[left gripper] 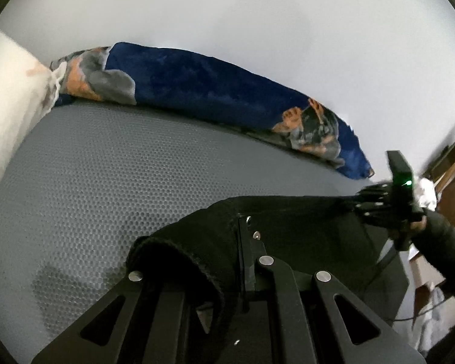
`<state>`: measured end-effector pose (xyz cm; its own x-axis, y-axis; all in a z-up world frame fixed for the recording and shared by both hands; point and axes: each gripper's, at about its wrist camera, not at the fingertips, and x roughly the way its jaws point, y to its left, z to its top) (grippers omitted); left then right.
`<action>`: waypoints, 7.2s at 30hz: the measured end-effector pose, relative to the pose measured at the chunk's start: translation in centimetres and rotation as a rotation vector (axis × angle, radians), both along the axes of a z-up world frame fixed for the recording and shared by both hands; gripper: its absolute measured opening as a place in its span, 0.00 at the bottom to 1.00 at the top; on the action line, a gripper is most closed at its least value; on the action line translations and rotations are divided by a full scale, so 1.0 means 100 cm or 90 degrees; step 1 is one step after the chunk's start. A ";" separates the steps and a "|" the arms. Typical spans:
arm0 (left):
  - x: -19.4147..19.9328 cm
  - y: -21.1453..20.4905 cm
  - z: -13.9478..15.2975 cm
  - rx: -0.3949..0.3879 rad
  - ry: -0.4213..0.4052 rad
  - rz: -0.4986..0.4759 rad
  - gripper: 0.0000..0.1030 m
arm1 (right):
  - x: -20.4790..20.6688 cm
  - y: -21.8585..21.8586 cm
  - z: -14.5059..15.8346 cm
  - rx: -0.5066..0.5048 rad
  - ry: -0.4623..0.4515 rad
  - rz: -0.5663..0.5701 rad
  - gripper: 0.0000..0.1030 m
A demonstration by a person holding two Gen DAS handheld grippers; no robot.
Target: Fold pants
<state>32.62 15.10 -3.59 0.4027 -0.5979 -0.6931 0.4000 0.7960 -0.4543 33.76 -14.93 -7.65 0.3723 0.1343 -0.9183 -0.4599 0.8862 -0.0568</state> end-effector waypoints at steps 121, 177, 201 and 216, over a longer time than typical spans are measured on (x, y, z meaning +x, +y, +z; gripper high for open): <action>-0.247 -0.015 0.068 0.273 -0.056 -0.087 0.64 | -0.326 0.005 -0.001 0.160 0.071 -0.164 0.32; -0.303 -0.242 -0.030 0.238 -0.055 -0.426 0.12 | -0.297 -0.075 -0.008 0.401 0.117 -0.383 0.11; -0.295 -0.226 -0.030 0.175 0.008 -0.400 0.06 | -0.166 -0.232 -0.025 0.464 0.065 -0.560 0.12; -0.275 -0.223 -0.035 0.164 0.028 -0.395 0.06 | -0.112 -0.308 -0.037 0.478 0.036 -0.661 0.11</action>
<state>5.12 -7.21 -7.08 0.0054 -0.5221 -0.8529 0.8038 0.5096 -0.3069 22.60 -45.78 -11.31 0.5762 0.2955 -0.7620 0.4776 0.6349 0.6073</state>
